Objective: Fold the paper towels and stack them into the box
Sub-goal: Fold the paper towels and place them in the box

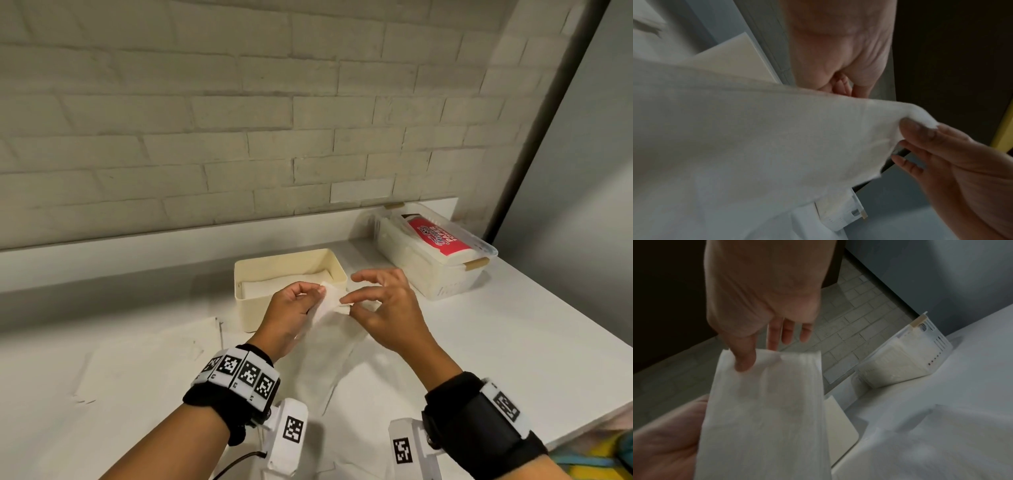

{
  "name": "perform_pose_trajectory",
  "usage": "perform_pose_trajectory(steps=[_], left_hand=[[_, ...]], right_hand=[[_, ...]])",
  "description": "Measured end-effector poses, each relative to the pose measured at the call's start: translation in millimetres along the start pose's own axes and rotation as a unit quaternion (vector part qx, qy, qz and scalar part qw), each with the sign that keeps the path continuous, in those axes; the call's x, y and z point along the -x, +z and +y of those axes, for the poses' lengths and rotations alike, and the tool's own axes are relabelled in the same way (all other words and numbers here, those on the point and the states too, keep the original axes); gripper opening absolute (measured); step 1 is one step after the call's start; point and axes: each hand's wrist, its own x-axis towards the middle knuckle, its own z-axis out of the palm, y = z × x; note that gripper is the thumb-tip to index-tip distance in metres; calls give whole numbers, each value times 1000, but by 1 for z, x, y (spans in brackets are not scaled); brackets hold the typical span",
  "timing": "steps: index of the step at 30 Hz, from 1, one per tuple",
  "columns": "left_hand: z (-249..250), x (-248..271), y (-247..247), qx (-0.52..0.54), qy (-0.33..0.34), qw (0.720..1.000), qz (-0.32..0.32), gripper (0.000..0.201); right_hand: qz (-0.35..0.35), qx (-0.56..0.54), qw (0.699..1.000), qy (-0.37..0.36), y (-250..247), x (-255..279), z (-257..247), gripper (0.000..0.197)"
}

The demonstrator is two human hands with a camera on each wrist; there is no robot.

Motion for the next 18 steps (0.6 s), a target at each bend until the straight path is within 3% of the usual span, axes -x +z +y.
perform_pose_trajectory(steps=[5,11,12,14,16,18], left_hand=[[11,3,3,-40,30,998,-41,11],[17,6,6,-30,53,994,-87,4],[16,6,5,-40,60,993,-98,12],[14,5,3,-63,74,990,-98,30],[14,4,2,-77,94,990,-74,36],[14,4,1,-95,113,988,-55,39]], right_hand=[[-89,29,995,22,-4,-11,-6,12],[-73,-86,986,119,0,-23,-11,6],[-72,-100,985,123,1,-24,-12,5],[-73,-117,983,124,0,-24,-15,17],[-99,-124,979,130,-1,-27,-18,40],[-140,-74,980,118,-2,-30,-21,46]])
